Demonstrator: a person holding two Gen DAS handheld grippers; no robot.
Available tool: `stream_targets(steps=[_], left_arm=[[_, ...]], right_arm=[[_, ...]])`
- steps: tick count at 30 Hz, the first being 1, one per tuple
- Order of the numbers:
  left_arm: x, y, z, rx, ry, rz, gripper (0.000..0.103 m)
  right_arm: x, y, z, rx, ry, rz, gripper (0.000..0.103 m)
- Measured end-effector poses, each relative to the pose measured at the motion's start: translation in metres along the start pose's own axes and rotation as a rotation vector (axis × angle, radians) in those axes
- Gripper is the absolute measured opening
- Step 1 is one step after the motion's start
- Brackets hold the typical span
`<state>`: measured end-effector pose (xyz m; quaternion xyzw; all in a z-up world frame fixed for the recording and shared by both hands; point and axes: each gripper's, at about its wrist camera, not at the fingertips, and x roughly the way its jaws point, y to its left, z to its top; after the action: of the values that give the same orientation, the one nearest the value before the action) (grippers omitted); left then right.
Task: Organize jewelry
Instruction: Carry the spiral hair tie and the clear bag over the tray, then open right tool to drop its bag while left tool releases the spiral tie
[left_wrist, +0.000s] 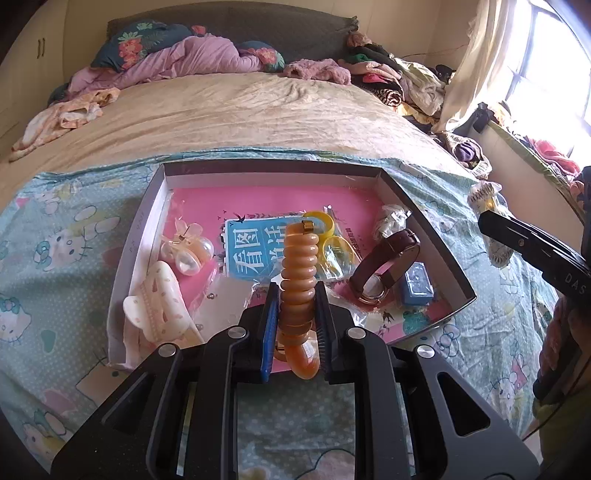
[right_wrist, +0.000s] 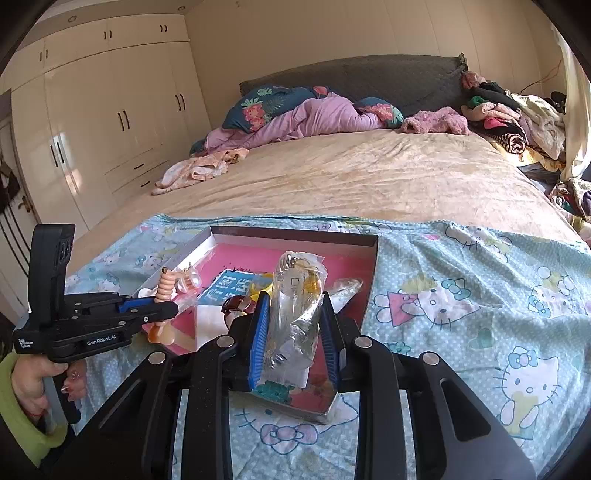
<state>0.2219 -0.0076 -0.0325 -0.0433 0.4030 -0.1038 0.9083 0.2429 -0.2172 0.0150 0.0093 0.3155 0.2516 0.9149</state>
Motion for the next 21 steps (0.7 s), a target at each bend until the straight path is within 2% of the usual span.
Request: stream_targets(steps=[21], left_arm=[[0.01,0.003,-0.007,0.008,0.015,0.009,0.011]], right_arm=[[0.045,0.0,-0.019,0.013,0.104,-0.047,0.027]])
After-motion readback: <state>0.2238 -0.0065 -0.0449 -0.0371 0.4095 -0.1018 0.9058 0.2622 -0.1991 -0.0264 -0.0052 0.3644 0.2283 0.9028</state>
